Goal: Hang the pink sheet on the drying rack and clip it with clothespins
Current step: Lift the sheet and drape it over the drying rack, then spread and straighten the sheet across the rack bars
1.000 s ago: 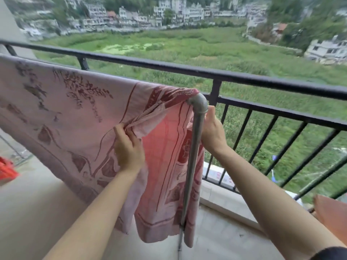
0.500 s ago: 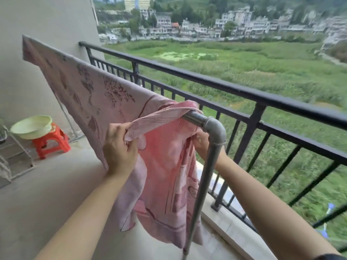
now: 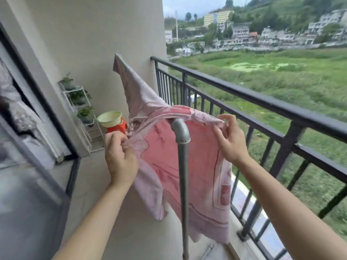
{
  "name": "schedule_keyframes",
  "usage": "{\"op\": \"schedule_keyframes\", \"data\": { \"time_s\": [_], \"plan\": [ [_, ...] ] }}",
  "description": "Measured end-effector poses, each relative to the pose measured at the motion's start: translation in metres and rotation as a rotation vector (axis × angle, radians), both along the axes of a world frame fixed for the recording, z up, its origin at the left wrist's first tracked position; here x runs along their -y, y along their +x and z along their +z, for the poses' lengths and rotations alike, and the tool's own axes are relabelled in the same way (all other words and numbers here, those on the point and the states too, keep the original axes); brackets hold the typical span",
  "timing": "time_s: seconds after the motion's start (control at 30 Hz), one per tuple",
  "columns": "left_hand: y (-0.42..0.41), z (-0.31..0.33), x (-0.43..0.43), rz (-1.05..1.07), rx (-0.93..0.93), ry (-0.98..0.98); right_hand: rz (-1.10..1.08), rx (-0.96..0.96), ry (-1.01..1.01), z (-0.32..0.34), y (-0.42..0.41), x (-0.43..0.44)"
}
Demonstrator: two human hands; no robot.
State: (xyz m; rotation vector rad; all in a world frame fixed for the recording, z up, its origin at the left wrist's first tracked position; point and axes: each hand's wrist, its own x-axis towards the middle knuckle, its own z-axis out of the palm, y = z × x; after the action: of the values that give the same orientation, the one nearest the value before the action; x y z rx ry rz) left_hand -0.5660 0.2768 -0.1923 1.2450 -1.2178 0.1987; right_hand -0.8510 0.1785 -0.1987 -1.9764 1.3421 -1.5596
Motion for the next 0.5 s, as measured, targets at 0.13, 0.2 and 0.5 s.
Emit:
{"op": "schedule_keyframes", "data": {
  "time_s": [0.13,0.2,0.5],
  "plan": [
    [-0.011,0.003,-0.011,0.006,0.124,0.077,-0.01,-0.38,-0.097,0.006,0.003,-0.011],
    [-0.016,0.006,-0.007,-0.031,0.189,0.14,0.002,-0.332,-0.142,0.008,0.01,-0.016],
    [-0.027,0.028,-0.004,-0.274,0.09,0.395,0.308,-0.109,0.257,0.029,0.029,-0.033]
  ]
}}
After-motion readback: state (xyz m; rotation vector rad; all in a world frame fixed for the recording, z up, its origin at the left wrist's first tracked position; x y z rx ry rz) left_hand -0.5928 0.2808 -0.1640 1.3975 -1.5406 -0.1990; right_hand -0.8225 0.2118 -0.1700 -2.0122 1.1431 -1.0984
